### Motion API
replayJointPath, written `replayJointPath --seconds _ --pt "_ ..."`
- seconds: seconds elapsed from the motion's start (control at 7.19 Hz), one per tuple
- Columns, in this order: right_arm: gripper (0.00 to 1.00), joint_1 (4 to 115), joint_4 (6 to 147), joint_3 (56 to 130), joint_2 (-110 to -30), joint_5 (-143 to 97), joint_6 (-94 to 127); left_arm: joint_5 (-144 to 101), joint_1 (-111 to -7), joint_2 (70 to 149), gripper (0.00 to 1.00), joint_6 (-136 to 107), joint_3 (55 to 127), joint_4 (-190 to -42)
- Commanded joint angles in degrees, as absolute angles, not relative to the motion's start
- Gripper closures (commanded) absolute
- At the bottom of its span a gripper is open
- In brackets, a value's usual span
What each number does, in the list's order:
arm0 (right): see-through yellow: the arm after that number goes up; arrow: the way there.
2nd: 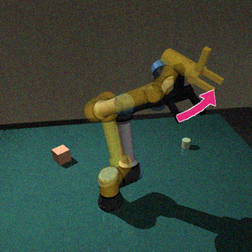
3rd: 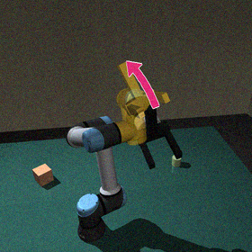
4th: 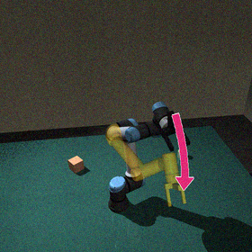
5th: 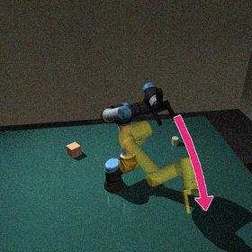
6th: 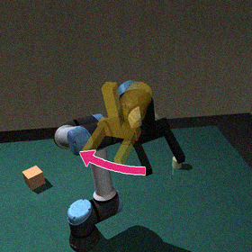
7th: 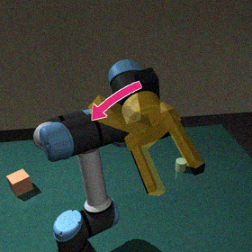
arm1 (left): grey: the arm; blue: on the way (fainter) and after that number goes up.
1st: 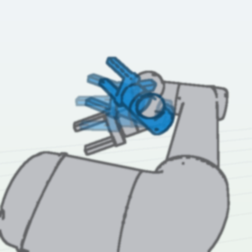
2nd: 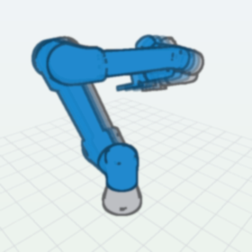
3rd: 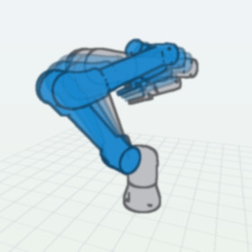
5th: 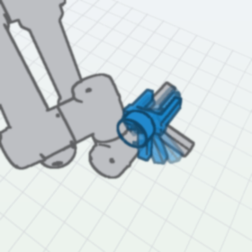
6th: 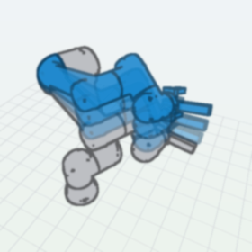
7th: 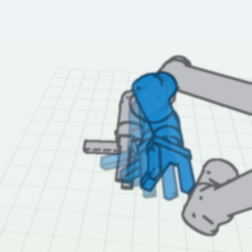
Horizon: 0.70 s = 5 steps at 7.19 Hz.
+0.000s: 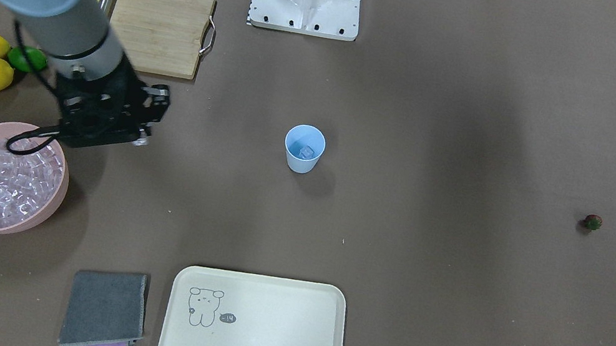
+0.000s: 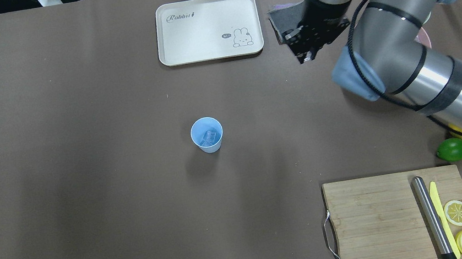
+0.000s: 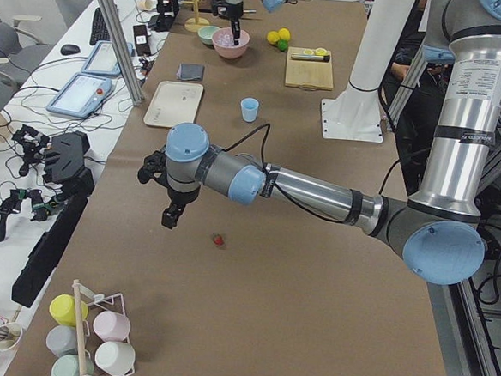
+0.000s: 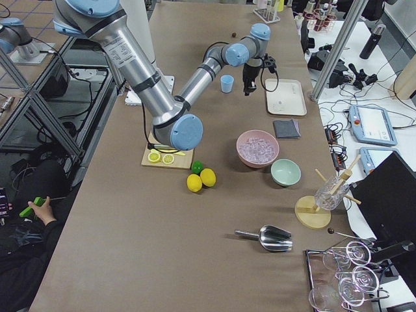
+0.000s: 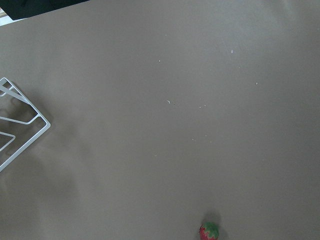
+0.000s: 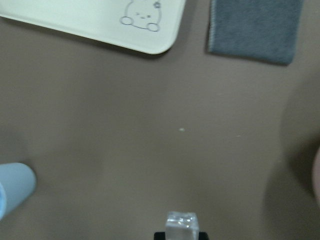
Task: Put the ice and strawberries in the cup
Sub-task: 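Carry the third ice cube with the right gripper over the cup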
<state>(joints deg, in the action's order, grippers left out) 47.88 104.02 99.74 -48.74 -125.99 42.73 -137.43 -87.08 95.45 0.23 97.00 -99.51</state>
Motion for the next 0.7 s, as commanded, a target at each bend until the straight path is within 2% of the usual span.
replayJointPath --seconds 0.0,0.28,0.56 --pt "1.00 37.66 100.11 97.84 -41.60 -120.28 61.83 -137.46 -87.10 94.84 0.02 0.18 97.12 -99.58" --pt "1.00 32.27 99.93 90.92 -36.24 -114.36 67.66 -137.46 -87.10 94.83 0.02 0.18 96.95 -99.58" --pt "1.00 31.90 93.63 84.93 -35.42 -113.47 67.94 -137.37 -87.10 94.83 0.02 0.18 96.77 -99.58"
